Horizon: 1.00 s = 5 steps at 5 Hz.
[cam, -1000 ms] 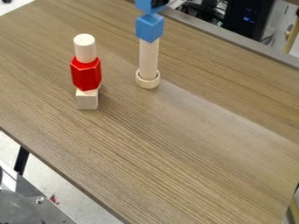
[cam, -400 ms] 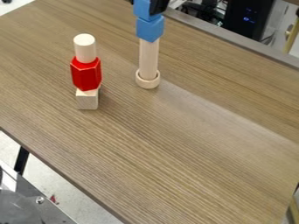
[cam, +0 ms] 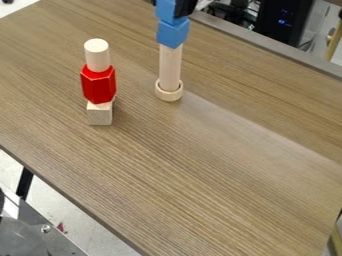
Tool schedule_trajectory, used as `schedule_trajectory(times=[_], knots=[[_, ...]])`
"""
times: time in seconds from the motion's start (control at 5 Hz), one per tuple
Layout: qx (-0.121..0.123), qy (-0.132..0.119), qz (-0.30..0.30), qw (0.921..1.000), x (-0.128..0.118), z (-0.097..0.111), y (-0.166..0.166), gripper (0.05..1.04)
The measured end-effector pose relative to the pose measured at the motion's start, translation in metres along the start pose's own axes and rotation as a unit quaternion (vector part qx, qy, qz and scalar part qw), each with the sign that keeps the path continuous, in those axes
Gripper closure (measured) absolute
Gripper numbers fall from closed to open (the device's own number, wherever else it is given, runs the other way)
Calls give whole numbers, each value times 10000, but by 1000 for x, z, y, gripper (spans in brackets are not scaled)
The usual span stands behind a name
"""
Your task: Put the blue cube on top of the blue cube in the top middle of the table
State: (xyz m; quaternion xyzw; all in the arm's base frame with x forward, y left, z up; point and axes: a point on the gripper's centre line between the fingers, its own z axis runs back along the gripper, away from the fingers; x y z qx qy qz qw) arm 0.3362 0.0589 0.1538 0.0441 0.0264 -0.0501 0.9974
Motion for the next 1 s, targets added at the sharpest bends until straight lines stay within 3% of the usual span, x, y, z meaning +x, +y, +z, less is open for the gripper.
schedule_trajectory(times=[0.2, 0.4, 0.6, 0.8, 1.0], knots=[[22, -27, 32, 10000, 1, 2, 0, 444], [37, -25, 130, 9999, 1, 2, 0, 171], [39, 6, 161, 9999, 0, 2, 0, 79], [31, 44, 168, 9998, -1, 2, 0, 83], [74, -304, 219, 9993, -10, 34, 1, 83]])
